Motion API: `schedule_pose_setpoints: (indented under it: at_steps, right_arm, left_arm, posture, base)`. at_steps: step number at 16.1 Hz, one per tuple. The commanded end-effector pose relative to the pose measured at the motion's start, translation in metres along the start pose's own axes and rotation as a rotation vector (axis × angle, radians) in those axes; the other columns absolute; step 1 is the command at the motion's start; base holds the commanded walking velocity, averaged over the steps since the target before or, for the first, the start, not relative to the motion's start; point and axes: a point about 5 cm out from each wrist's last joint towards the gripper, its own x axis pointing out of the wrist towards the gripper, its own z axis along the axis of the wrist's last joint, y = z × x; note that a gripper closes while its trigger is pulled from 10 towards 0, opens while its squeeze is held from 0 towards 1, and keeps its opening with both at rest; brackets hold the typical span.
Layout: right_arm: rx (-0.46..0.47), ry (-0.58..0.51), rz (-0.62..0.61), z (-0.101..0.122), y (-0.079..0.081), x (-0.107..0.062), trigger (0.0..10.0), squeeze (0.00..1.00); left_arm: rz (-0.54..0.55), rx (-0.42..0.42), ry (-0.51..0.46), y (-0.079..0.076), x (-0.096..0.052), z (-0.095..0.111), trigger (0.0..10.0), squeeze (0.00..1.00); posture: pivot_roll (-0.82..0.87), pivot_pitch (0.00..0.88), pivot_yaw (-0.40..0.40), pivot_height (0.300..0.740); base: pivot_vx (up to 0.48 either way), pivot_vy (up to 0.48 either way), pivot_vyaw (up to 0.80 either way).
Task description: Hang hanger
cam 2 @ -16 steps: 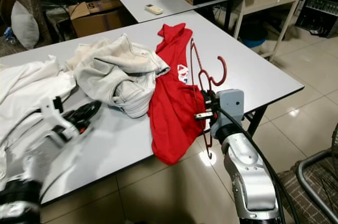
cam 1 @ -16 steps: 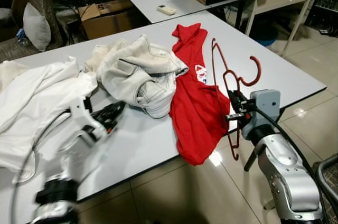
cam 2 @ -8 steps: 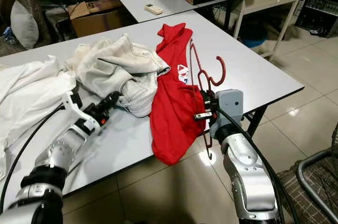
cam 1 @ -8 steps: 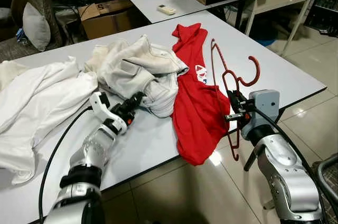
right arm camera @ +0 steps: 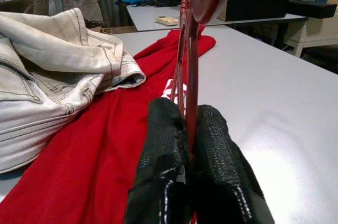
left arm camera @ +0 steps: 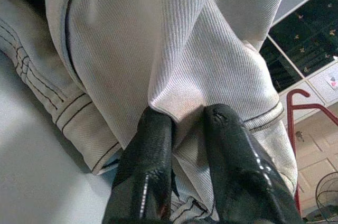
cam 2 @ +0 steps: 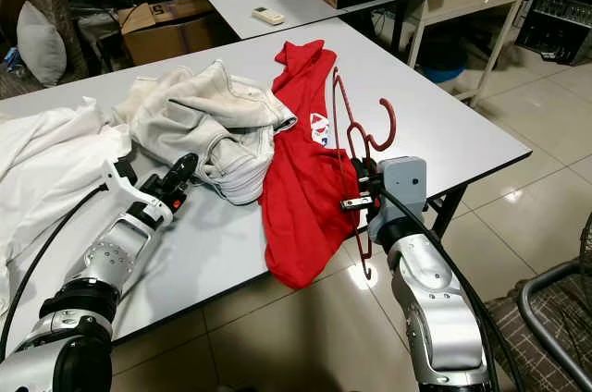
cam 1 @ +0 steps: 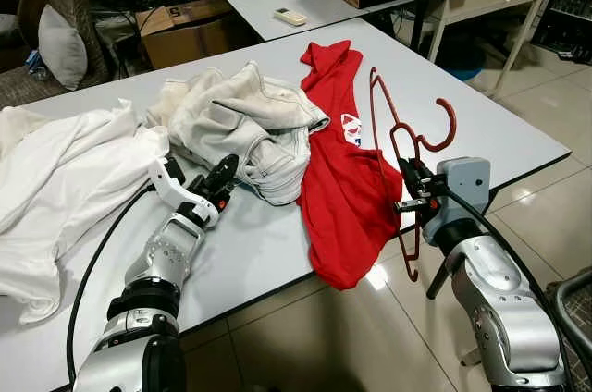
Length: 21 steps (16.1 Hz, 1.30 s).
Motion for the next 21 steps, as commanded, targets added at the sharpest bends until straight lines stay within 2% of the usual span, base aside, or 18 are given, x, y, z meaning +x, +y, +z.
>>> schedule_pose_setpoints:
  at_steps: [1, 8, 10, 11, 12, 13, 14, 15, 16, 17, 18, 19, 20, 21]
  right_arm:
    - [-0.002, -0.013, 0.006, 0.004, 0.002, 0.0, 10.0, 0.0]
    - [-0.006, -0.014, 0.003, 0.004, 0.001, 0.001, 10.0, 0.0]
    - [-0.004, -0.016, 0.002, 0.005, 0.002, 0.002, 10.0, 0.0]
    - [-0.003, -0.017, 0.001, 0.005, 0.002, 0.002, 10.0, 0.0]
    - [-0.002, -0.017, 0.001, 0.005, 0.002, 0.002, 10.0, 0.0]
    - [-0.002, -0.016, 0.007, 0.004, 0.002, 0.003, 10.0, 0.0]
    - [-0.002, -0.016, 0.008, 0.004, 0.002, 0.003, 10.0, 0.0]
    - [-0.002, -0.016, 0.012, 0.004, 0.002, 0.004, 10.0, 0.0]
    - [-0.002, -0.016, 0.013, 0.004, 0.002, 0.004, 10.0, 0.0]
    - [-0.001, -0.017, 0.017, 0.005, 0.002, 0.006, 10.0, 0.0]
    - [-0.001, -0.018, 0.02, 0.005, 0.003, 0.006, 10.0, 0.0]
    - [-0.001, -0.019, 0.022, 0.005, 0.003, 0.007, 10.0, 0.0]
    - [-0.001, -0.021, 0.02, 0.005, 0.003, 0.007, 10.0, 0.0]
    - [-0.001, -0.022, 0.018, 0.005, 0.002, 0.007, 10.0, 0.0]
  left_arm:
    - [-0.018, 0.011, -0.035, -0.003, 0.003, 0.01, 0.0, 0.0]
    - [-0.08, -0.005, -0.087, -0.013, 0.009, 0.021, 0.0, 0.0]
    - [-0.133, 0.053, -0.135, -0.024, 0.012, 0.04, 0.0, 0.0]
    - [-0.162, 0.086, -0.226, -0.034, 0.015, 0.072, 0.0, 0.0]
    - [-0.174, 0.103, -0.267, -0.04, 0.016, 0.087, 0.0, 0.0]
    - [-0.198, 0.169, -0.403, -0.056, 0.016, 0.14, 0.0, 0.0]
    - [-0.205, 0.187, -0.445, -0.062, 0.015, 0.156, 0.0, 0.0]
    - [-0.227, 0.238, -0.56, -0.081, 0.009, 0.2, 0.0, 0.0]
    - [-0.237, 0.258, -0.607, -0.091, 0.006, 0.218, 0.0, 0.0]
    - [-0.285, 0.352, -0.67, -0.125, 0.004, 0.252, 0.0, 0.0]
    - [-0.313, 0.415, -0.67, -0.144, 0.007, 0.262, 0.0, 0.0]
    - [-0.362, 0.522, -0.632, -0.176, 0.016, 0.267, 0.0, 0.0]
    - [-0.411, 0.615, -0.56, -0.2, 0.03, 0.258, 0.0, 0.0]
    - [-0.433, 0.644, -0.517, -0.208, 0.037, 0.25, 0.0, 0.0]
  posture:
    - [-0.19, 0.0, 0.116, 0.74]
    - [-0.19, 0.0, 0.117, 0.74]
    - [-0.19, 0.0, 0.118, 0.74]
    - [-0.19, 0.0, 0.113, 0.74]
    - [-0.19, 0.0, 0.112, 0.74]
    - [-0.18, 0.0, 0.106, 0.74]
    - [-0.18, 0.0, 0.106, 0.74]
    - [-0.17, 0.0, 0.099, 0.74]
    - [-0.17, 0.0, 0.099, 0.74]
    - [-0.17, 0.0, 0.09, 0.74]
    - [-0.17, 0.0, 0.09, 0.74]
    - [-0.17, 0.0, 0.09, 0.74]
    - [-0.17, 0.0, 0.094, 0.74]
    - [-0.17, 0.0, 0.097, 0.74]
  base:
    - [0.0, 0.0, 0.0]
    - [0.0, 0.0, 0.0]
    - [0.0, 0.0, 0.0]
    - [0.0, 0.0, 0.0]
    - [0.0, 0.0, 0.0]
    - [0.0, 0.0, 0.0]
    - [0.0, 0.0, 0.0]
    - [0.0, 0.0, 0.0]
    - [0.0, 0.0, 0.0]
    - [0.0, 0.0, 0.0]
    - [0.0, 0.0, 0.0]
    - [0.0, 0.0, 0.0]
    - [0.0, 0.0, 0.0]
    - [0.0, 0.0, 0.0]
